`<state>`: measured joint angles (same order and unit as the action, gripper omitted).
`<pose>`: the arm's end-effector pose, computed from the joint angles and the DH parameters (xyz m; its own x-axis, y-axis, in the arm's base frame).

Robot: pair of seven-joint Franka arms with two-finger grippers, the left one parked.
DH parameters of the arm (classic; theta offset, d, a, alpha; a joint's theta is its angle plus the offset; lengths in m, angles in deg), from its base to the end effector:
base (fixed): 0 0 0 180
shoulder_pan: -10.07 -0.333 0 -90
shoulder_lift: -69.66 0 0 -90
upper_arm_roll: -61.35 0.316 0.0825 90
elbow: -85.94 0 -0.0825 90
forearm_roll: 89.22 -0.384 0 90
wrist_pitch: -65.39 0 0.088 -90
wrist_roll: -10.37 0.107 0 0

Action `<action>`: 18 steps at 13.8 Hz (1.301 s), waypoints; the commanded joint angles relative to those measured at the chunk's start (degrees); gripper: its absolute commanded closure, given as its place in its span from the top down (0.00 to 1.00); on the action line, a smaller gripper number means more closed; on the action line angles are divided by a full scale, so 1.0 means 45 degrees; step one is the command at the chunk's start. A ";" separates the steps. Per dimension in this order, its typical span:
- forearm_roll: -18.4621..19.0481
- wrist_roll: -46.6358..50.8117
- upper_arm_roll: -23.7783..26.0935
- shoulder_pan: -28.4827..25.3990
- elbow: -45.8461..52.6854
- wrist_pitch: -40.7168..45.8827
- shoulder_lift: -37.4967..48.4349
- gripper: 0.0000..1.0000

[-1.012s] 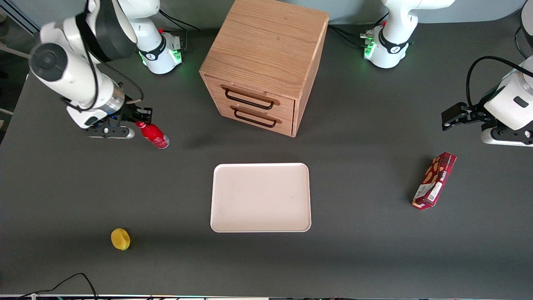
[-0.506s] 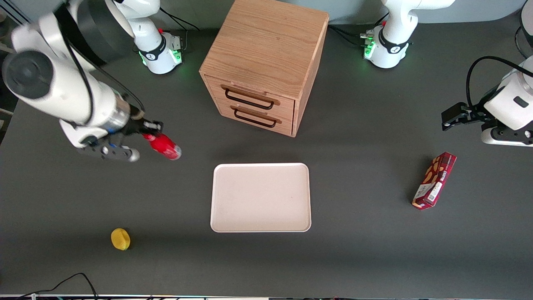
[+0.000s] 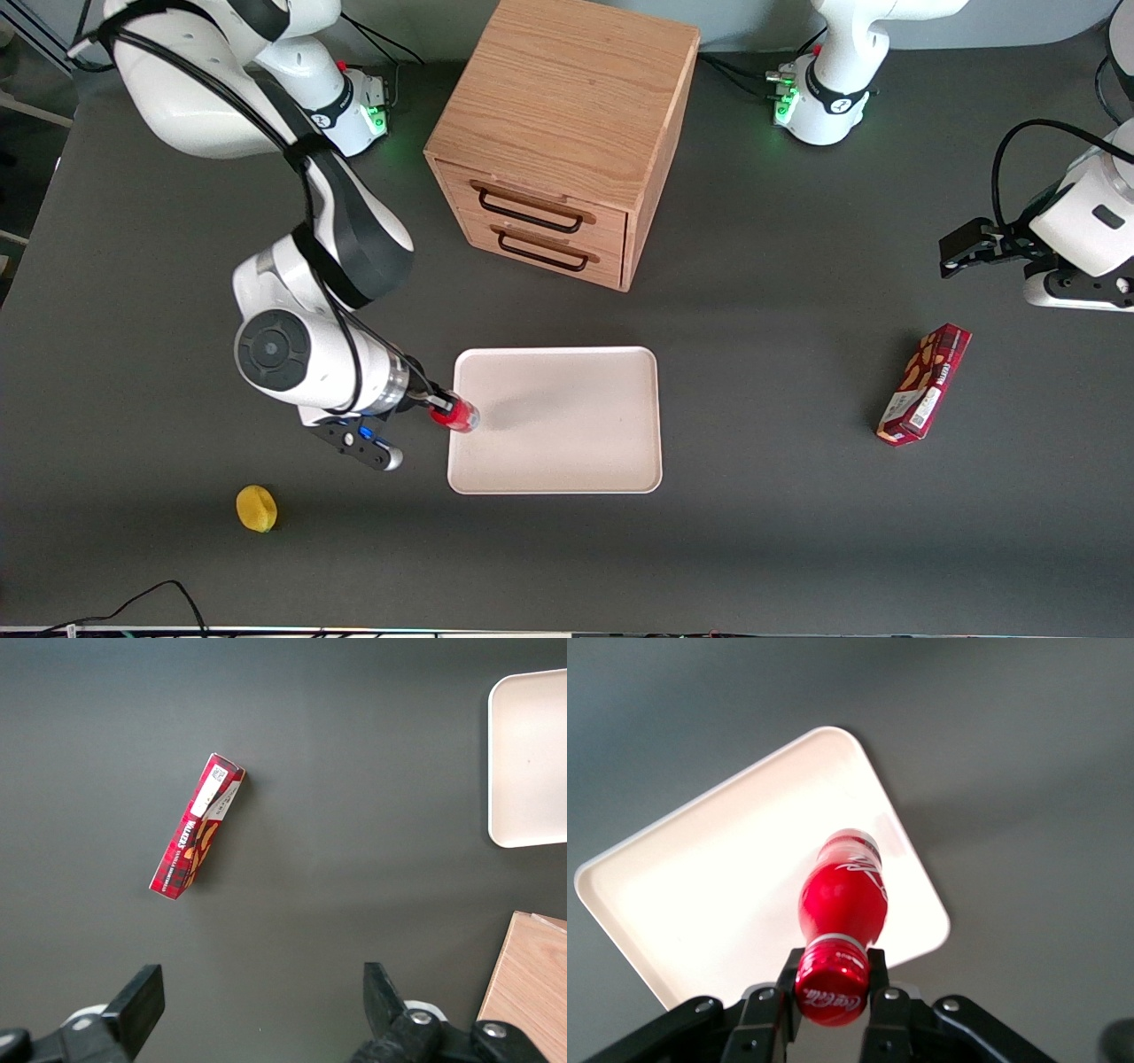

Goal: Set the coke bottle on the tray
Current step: 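Lower the bottle onto the tray and open the right gripper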

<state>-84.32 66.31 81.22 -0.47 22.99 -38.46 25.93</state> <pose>0.6878 0.3022 0.3821 0.8655 -0.4823 -0.1355 -0.4943 -0.8661 -0.0743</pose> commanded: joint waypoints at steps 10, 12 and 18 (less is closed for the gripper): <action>0.1685 0.1417 0.0192 -0.0432 0.0785 -0.0909 -0.1047 1.00; 0.1724 0.1281 0.0465 -0.0275 0.0766 0.0122 -0.0133 1.00; 0.0133 -0.3103 0.1348 0.1947 -0.2545 0.5317 0.7397 1.00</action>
<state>-78.59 59.84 88.24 3.87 25.23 -16.69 44.26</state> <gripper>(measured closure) 0.000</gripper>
